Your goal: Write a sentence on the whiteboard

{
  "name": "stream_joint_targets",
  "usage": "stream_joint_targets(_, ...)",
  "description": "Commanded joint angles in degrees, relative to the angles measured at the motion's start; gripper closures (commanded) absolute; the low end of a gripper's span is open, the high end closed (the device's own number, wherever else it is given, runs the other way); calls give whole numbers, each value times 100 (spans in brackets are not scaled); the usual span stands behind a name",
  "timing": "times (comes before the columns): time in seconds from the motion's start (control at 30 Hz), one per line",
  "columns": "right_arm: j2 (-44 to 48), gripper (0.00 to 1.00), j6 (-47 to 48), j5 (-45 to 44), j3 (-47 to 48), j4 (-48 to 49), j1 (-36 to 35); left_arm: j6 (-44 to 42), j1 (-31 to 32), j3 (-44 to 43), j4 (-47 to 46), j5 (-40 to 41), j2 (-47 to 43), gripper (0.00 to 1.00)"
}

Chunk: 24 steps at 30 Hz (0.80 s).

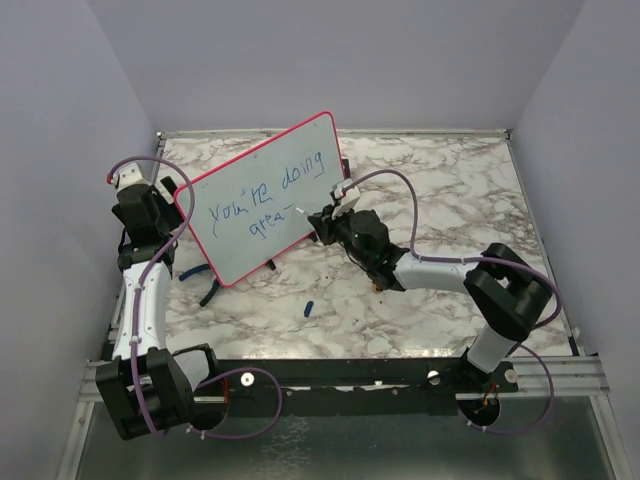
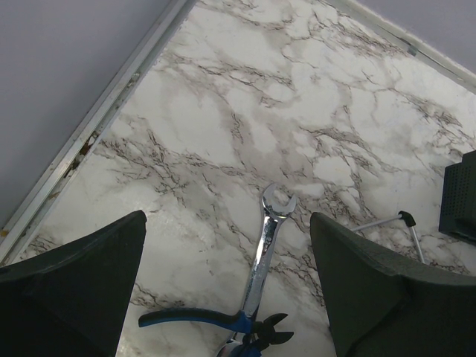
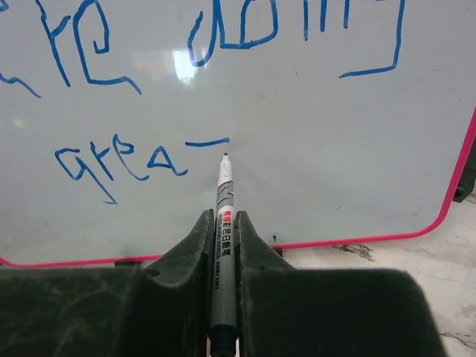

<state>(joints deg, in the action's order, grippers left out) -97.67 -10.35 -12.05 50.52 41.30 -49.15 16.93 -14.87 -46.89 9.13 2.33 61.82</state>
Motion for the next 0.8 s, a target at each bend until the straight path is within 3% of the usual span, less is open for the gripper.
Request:
stream_joint_targets(0.0, 334, 100, 163, 453, -223, 362, 28, -13, 64, 53, -63, -189, -118, 8)
stream_joint_targets(0.77, -159, 100, 321, 514, 345, 376, 28, -12, 64, 48, -74, -214, -100, 8)
